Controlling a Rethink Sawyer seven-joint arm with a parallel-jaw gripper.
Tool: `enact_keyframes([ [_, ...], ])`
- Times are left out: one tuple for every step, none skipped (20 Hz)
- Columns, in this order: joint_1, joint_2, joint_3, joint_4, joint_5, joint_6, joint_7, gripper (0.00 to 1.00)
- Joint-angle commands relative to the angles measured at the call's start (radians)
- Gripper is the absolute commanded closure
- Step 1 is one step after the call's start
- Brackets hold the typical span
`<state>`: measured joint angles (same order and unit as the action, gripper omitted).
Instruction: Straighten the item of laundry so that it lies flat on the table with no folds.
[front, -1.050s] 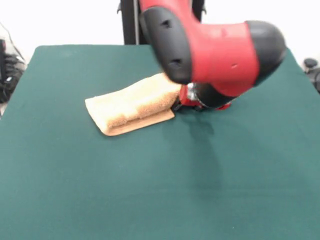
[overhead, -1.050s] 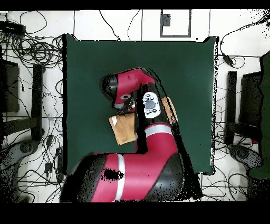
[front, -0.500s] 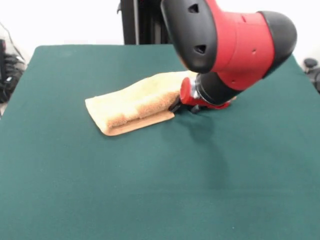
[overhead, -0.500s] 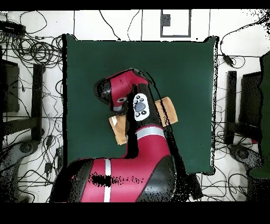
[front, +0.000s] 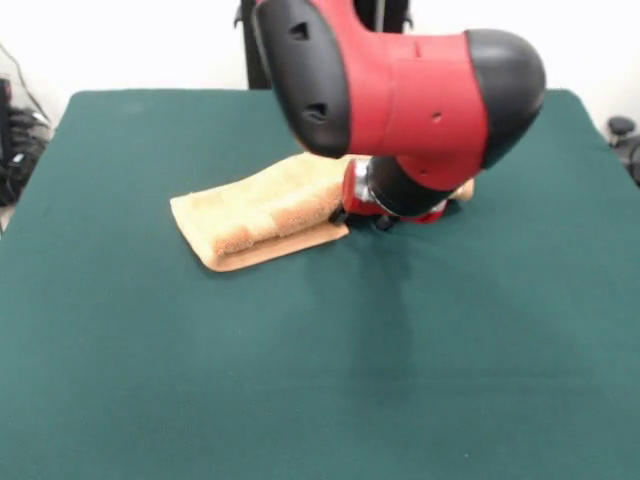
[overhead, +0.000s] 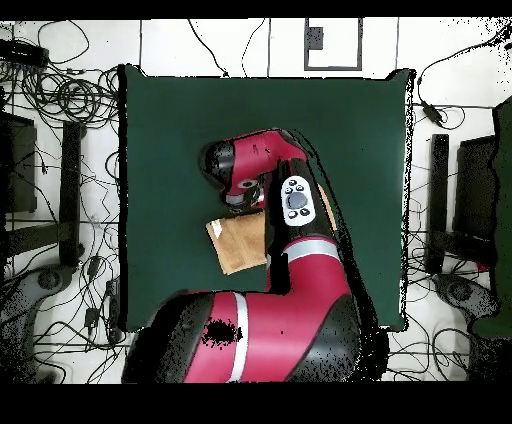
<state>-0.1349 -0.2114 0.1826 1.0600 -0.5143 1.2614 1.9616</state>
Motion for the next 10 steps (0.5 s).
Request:
enact_keyframes([
  [-0.068,0.107,-0.002,-0.099,-0.066,-0.036,-0.103,0.0],
  [-0.068,0.101,-0.005,-0.093,-0.061,-0.021,-0.111,0.0],
  [-0.068,0.09,-0.01,-0.083,-0.055,0.003,-0.12,0.0],
  [-0.068,0.079,-0.015,-0.073,-0.05,0.026,-0.13,0.0],
  [-0.071,0.067,-0.018,-0.068,-0.047,0.062,-0.147,0.0],
  [-0.071,0.057,-0.021,-0.058,-0.046,0.074,-0.151,0.0],
  [-0.073,0.044,-0.025,-0.047,-0.048,0.09,-0.161,0.0],
  [-0.074,0.036,-0.027,-0.037,-0.05,0.093,-0.164,0.0],
  [-0.077,0.029,-0.029,-0.029,-0.051,0.104,-0.169,0.0],
  [-0.078,0.025,-0.03,-0.022,-0.052,0.106,-0.17,0.0],
])
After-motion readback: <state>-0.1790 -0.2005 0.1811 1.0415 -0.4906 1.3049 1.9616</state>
